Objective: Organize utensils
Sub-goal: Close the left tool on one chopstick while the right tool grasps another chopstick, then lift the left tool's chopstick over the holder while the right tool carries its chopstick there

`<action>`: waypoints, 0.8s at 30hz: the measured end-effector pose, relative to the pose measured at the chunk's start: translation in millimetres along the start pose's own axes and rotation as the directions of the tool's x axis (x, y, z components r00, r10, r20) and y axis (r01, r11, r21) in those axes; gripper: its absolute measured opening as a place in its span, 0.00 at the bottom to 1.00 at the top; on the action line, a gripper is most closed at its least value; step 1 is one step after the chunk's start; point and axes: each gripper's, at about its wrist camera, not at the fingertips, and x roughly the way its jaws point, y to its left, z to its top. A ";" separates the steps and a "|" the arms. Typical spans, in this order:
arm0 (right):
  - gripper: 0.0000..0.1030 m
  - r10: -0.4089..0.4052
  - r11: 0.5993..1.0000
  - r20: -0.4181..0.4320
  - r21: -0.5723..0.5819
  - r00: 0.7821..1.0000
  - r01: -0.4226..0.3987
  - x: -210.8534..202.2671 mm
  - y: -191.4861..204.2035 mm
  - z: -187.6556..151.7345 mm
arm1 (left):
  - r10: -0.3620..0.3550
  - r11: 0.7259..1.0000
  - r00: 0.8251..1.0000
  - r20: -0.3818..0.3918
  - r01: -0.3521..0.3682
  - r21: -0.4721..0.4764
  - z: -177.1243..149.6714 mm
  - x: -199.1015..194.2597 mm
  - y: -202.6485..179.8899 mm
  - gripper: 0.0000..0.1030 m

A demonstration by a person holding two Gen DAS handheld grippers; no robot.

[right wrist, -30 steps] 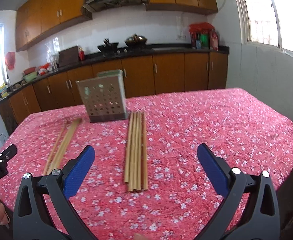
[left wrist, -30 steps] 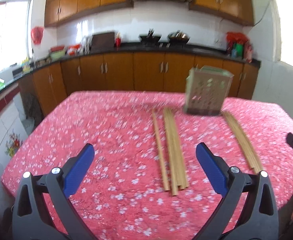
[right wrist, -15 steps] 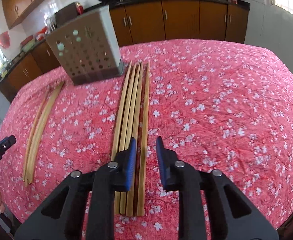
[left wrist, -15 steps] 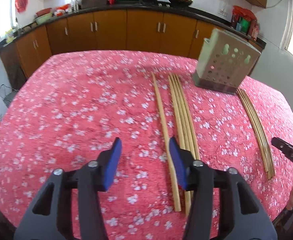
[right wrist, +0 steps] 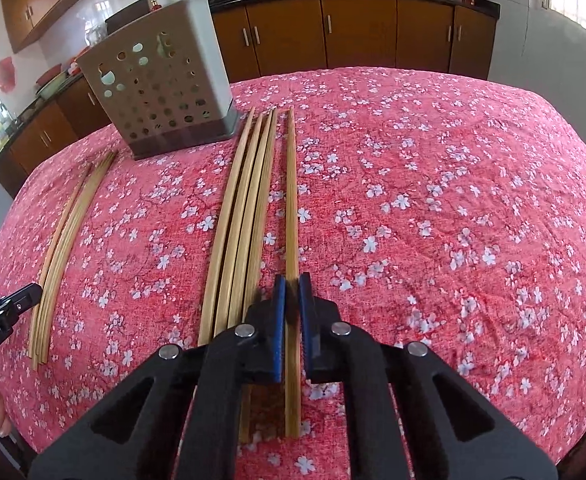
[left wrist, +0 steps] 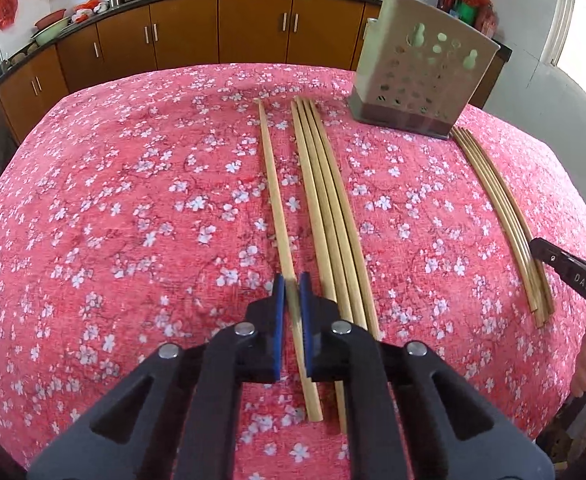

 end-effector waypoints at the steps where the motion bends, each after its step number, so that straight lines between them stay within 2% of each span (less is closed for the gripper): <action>1: 0.08 0.001 1.000 0.003 -0.004 1.000 -0.001 -0.1 -0.3 0.3 | 0.005 1.000 1.000 0.002 -0.005 0.004 0.5 0.2 0.5 0.09; 7: 0.08 -0.033 0.999 0.026 -0.002 0.999 0.033 12.8 -5.8 14.5 | 0.043 0.999 0.999 0.017 -0.043 -0.006 22.1 16.0 17.5 0.08; 12: 0.08 -0.068 0.997 0.041 0.026 0.997 0.067 29.9 -24.0 40.7 | 0.058 0.998 0.997 0.045 -0.058 -0.009 39.3 27.9 35.4 0.08; 19: 0.08 -0.069 0.997 0.074 0.030 0.995 0.067 41.2 -35.4 53.0 | 0.031 0.999 0.997 0.077 -0.030 -0.010 36.9 28.8 41.6 0.09; 24: 0.08 -0.060 0.998 0.071 0.017 0.996 0.059 36.7 -37.7 46.0 | 0.060 0.998 0.995 0.074 -0.060 0.009 31.2 24.6 38.2 0.09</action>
